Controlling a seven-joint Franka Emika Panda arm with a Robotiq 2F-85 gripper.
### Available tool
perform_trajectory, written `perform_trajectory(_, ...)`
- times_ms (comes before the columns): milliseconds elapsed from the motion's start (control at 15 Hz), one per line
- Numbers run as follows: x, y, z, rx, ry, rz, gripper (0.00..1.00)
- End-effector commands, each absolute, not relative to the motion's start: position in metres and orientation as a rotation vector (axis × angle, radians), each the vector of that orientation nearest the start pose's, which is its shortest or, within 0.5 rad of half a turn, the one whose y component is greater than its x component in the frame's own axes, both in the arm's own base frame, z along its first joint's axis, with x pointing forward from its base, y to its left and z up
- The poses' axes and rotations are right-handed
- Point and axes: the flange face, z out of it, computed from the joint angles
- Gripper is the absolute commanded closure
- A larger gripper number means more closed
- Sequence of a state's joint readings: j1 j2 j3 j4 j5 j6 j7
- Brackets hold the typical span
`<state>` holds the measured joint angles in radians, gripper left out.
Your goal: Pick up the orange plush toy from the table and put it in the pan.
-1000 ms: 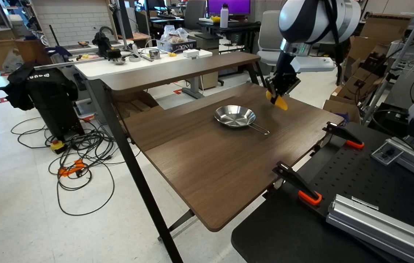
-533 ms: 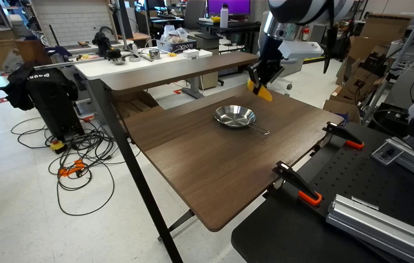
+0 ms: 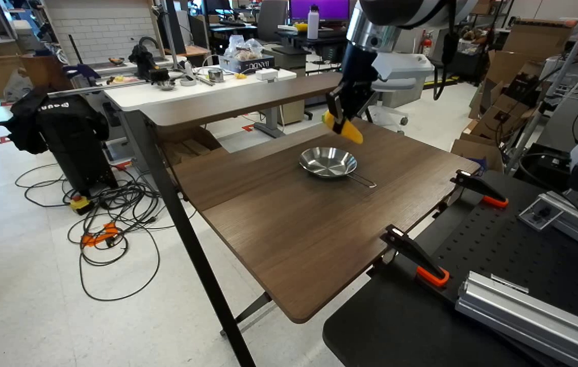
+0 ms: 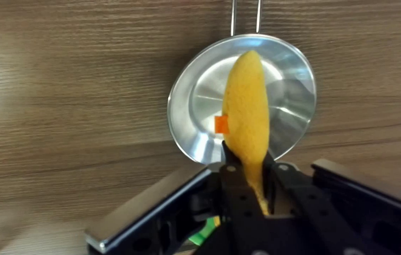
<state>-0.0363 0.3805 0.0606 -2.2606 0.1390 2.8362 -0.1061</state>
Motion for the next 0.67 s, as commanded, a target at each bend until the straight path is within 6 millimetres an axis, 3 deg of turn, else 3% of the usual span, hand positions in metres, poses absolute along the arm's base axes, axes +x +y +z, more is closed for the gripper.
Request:
perform_trajectory(0,0.5612,0.0215,0.2098,-3.063,-0.046,-0.244,0.55)
perform_trajectory(467,0.5611,0.0265,0.2108,-3.069,-0.058,-0.187,0.05)
perform_trajectory(600,0.5606,0.0263,0.2165,-3.07,-0.06,-0.195,0.0)
